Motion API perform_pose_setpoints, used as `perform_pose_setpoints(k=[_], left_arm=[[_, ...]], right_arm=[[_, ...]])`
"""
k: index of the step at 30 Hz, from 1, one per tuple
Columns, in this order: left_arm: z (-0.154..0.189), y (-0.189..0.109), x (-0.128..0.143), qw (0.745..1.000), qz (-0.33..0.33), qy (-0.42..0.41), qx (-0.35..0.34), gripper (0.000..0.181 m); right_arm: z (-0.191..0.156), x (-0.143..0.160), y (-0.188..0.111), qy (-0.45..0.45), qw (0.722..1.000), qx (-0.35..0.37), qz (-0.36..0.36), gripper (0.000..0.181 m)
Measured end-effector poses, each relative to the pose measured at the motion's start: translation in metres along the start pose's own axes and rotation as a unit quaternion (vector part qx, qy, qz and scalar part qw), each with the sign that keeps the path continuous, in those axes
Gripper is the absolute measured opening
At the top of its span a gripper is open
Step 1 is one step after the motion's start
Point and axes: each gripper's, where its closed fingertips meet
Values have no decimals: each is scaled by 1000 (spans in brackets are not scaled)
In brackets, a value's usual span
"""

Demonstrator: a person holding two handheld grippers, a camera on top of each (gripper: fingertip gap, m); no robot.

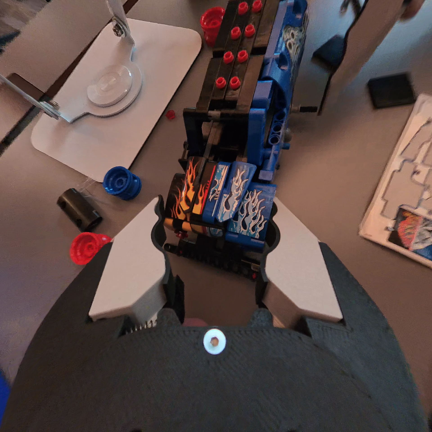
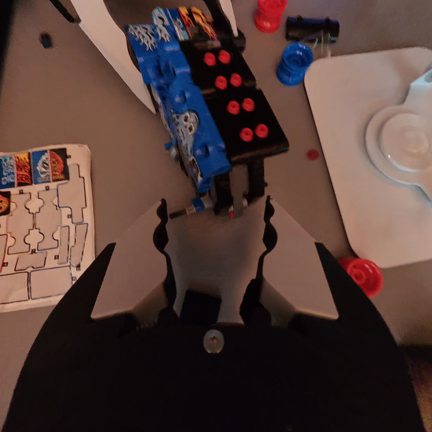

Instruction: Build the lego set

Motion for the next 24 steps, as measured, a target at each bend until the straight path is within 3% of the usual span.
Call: perform_pose_setpoints(k=[3, 5, 9, 16, 20, 24], left_arm=[[7, 1, -5, 997, 2, -55, 54, 86], [13, -1, -8, 989, -4, -107, 101, 87], [14, -2, -15, 977, 9, -157, 145, 88], [-4, -21, -9, 993, 38, -87, 67, 104], [5, -11, 5, 999, 2, -8, 35, 100], [0, 5, 5, 998, -10, 49, -23, 83]], right_arm=[[-1, -6, 6, 20, 999, -10, 29, 73], [1, -5, 6, 37, 998, -20, 40, 57], [0, -6, 4, 82, 993, -55, 67, 54], [2, -3, 1, 136, 984, -87, 81, 52], [7, -3, -3, 174, 974, -101, 104, 52], [10, 1, -6, 189, 971, -103, 103, 52]])
Point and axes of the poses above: each gripper's, where its closed fingertips meet, y out along the fingers, x out of its underside, z = x × y across the jaws, and after that the axes turned 9 degrees about -y, right-handed
